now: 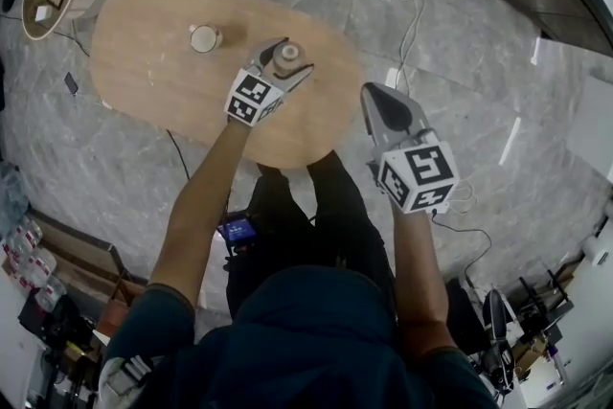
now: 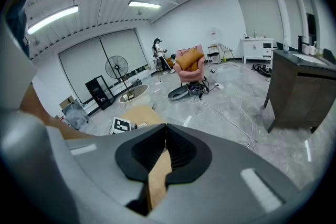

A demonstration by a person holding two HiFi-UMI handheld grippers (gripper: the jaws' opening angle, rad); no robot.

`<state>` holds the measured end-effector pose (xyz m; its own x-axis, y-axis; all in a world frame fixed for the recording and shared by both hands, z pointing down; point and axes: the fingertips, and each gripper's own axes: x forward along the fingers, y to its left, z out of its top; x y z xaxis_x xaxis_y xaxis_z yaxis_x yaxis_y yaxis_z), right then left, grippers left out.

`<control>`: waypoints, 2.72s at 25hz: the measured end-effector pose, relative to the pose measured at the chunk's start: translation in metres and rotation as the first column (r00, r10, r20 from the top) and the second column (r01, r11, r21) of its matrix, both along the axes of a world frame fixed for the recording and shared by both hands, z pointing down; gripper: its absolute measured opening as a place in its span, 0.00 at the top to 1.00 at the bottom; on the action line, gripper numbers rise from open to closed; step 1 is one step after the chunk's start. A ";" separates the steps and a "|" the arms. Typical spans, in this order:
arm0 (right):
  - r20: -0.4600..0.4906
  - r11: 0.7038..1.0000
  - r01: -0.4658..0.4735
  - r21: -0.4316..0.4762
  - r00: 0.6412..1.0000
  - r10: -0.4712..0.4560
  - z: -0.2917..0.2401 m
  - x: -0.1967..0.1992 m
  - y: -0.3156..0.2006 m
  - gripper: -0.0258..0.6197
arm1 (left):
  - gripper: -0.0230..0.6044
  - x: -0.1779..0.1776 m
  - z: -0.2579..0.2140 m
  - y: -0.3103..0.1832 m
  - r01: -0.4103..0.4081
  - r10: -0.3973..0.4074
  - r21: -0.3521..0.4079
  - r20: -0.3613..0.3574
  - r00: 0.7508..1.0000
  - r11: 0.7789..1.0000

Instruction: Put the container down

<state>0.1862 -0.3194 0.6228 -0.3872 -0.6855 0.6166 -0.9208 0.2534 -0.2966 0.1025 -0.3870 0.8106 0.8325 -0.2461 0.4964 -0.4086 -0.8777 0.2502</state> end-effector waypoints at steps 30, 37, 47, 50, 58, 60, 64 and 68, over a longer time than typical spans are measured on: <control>-0.026 0.993 -0.024 -0.114 0.999 0.021 0.089 -0.005 0.031 0.94 | 0.43 -0.018 0.154 0.010 0.062 -0.056 -0.068 0.093 0.994 0.996; -0.024 0.993 -0.015 -0.121 1.000 0.012 0.091 -0.007 0.034 0.94 | 0.43 -0.021 0.159 0.018 0.037 -0.033 -0.022 0.141 0.990 0.999; -0.021 0.996 0.030 -0.085 0.999 -0.032 0.064 -0.030 0.029 0.94 | 0.36 -0.030 0.153 0.048 -0.115 0.138 -0.101 0.269 0.953 0.988; -0.023 0.997 0.043 -0.066 0.999 -0.044 0.048 -0.041 0.029 0.94 | 0.36 -0.037 0.132 0.051 -0.118 0.140 -0.098 0.270 0.953 0.988; -0.043 0.997 0.070 0.025 0.997 -0.069 -0.030 -0.075 0.032 0.94 | 0.51 -0.085 0.004 0.036 -0.065 0.056 0.037 0.197 0.979 0.997; -0.051 0.996 0.072 0.055 0.996 -0.069 -0.056 -0.086 0.034 0.94 | 0.60 -0.105 -0.045 0.030 -0.031 0.017 0.094 0.146 0.989 0.995; -0.046 0.990 0.072 0.120 0.997 -0.067 -0.103 -0.093 0.038 0.94 | 0.75 -0.135 -0.130 0.020 0.057 -0.066 0.153 0.057 0.996 0.987; -0.043 0.978 0.083 0.192 0.996 -0.076 -0.151 -0.112 0.045 0.94 | 0.90 -0.168 -0.213 0.019 0.113 -0.111 0.186 -0.023 0.994 0.976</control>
<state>0.0743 -0.2744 0.4716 -0.4253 -0.7612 0.4895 -0.9046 0.3752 -0.2025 -0.0657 -0.3683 0.5980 0.8003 -0.4256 0.4223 -0.5049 -0.8582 0.0920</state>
